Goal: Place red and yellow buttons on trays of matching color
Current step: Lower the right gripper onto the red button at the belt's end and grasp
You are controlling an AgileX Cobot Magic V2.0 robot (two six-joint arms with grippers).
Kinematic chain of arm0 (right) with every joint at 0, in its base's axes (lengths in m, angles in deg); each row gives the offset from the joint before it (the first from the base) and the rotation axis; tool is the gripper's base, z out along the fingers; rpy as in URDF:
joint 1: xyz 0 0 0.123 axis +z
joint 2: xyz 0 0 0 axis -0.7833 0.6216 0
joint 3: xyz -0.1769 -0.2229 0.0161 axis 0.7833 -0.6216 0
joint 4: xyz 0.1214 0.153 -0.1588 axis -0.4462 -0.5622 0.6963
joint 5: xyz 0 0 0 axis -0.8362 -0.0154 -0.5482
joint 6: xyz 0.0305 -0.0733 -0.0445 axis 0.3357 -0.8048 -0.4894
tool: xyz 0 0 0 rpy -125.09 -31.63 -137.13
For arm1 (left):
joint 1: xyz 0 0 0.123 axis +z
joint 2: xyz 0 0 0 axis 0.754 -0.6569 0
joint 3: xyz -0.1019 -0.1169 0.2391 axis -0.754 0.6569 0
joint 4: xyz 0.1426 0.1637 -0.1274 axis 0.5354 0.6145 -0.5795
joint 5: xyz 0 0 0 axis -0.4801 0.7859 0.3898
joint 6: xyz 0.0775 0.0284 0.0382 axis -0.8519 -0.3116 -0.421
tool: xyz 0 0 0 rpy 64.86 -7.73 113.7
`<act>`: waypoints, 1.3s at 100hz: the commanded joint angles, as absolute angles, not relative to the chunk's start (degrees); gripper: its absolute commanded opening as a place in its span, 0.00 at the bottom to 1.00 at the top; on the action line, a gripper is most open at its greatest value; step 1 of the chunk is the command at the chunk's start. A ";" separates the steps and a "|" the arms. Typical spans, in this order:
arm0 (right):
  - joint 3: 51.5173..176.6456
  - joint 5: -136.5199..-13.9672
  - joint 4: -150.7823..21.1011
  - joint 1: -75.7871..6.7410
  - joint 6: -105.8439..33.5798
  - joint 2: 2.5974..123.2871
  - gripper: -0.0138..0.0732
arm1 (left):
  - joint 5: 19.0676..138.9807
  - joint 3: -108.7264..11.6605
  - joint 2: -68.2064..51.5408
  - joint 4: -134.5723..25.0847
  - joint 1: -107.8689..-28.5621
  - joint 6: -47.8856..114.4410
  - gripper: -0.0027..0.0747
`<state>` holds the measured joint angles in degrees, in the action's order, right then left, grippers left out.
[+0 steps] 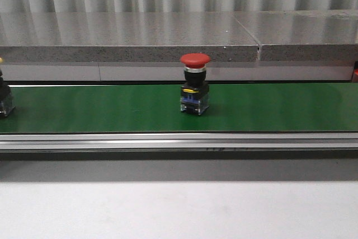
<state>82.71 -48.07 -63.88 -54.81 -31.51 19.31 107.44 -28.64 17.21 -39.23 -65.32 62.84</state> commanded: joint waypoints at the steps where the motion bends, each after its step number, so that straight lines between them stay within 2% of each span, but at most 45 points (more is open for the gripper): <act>1: 86.44 -52.49 -64.95 -54.17 -32.03 22.50 0.14 | 103.91 -28.19 20.42 -40.31 -65.79 62.66 0.01; 28: 99.91 -47.87 -64.95 -43.06 -31.11 40.43 0.14 | 104.71 -25.83 24.45 -40.31 -65.79 62.66 0.01; 57: 111.97 -46.41 -65.50 -39.97 -29.00 60.29 0.16 | 104.82 -25.83 24.45 -40.31 -65.79 62.66 0.01; 66: 114.56 -44.87 -65.50 -39.97 -29.00 65.38 0.29 | 104.82 -25.83 24.45 -40.31 -65.79 62.66 0.01; 81: 118.27 -41.56 -65.64 -38.94 -29.00 72.71 0.68 | 104.82 -25.83 24.45 -40.31 -65.79 62.66 0.01; 91: 120.25 -40.05 -65.70 -38.30 -29.00 76.55 0.86 | 104.82 -25.83 24.45 -40.31 -65.79 62.66 0.01; 97: 121.26 -39.29 -66.00 -38.30 -29.00 78.64 0.89 | 104.82 -25.83 24.45 -40.31 -65.79 62.66 0.01; 130: 128.94 -30.39 -66.90 -38.30 -29.90 91.57 0.89 | 104.74 -25.83 24.45 -40.31 -65.79 62.66 0.01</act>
<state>125.58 -30.74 -65.62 -38.44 -28.98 90.94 108.45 -24.36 24.64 -39.23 -65.32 62.70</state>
